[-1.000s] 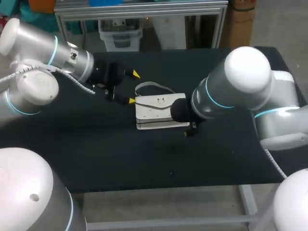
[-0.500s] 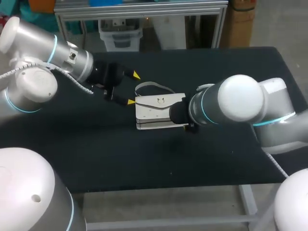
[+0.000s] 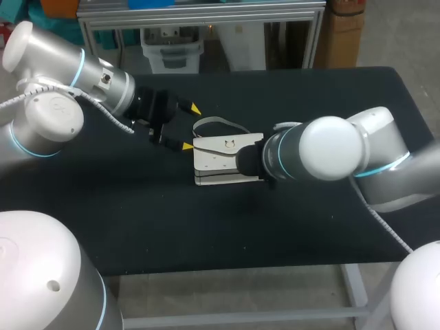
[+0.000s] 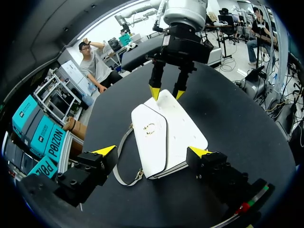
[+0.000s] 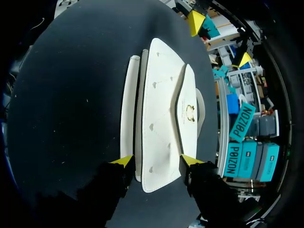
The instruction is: Pick up the bag, open it, inspect its contents, close it, and place it on the opposite side
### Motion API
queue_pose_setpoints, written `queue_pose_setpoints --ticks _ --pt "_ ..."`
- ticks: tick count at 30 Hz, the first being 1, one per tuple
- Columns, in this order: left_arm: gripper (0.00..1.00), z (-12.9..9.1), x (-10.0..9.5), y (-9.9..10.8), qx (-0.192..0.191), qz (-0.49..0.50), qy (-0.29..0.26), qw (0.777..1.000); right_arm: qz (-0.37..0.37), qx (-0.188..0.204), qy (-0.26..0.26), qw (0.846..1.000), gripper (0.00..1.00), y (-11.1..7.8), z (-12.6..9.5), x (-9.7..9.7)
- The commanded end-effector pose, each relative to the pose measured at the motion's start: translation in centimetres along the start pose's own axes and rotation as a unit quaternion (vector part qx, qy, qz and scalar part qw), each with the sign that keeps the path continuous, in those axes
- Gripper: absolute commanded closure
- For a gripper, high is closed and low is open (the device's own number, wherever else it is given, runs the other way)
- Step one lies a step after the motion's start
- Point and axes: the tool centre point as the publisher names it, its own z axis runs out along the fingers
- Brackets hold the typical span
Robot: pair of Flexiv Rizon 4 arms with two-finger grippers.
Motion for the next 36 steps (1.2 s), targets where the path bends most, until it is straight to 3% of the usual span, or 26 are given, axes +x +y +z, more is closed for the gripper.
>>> queue_pose_setpoints --ticks 1,5,21,36 --pt "0.00 0.2 -0.1 0.2 0.001 0.000 0.003 1.000 0.001 0.002 -0.004 1.000 0.45 0.2 0.5 -0.2" --pt "0.00 0.4 -0.1 0.2 0.001 0.003 0.007 1.000 0.001 0.002 -0.006 1.000 0.52 0.2 0.8 -0.5" --pt "0.00 0.7 -0.1 0.5 0.004 0.009 0.021 1.000 -0.007 -0.007 0.000 1.000 0.53 0.2 2.3 -0.7" --pt "0.00 0.9 -0.2 0.5 0.007 0.012 0.028 1.000 -0.023 -0.025 -0.001 0.999 0.51 -0.2 2.3 -0.9"
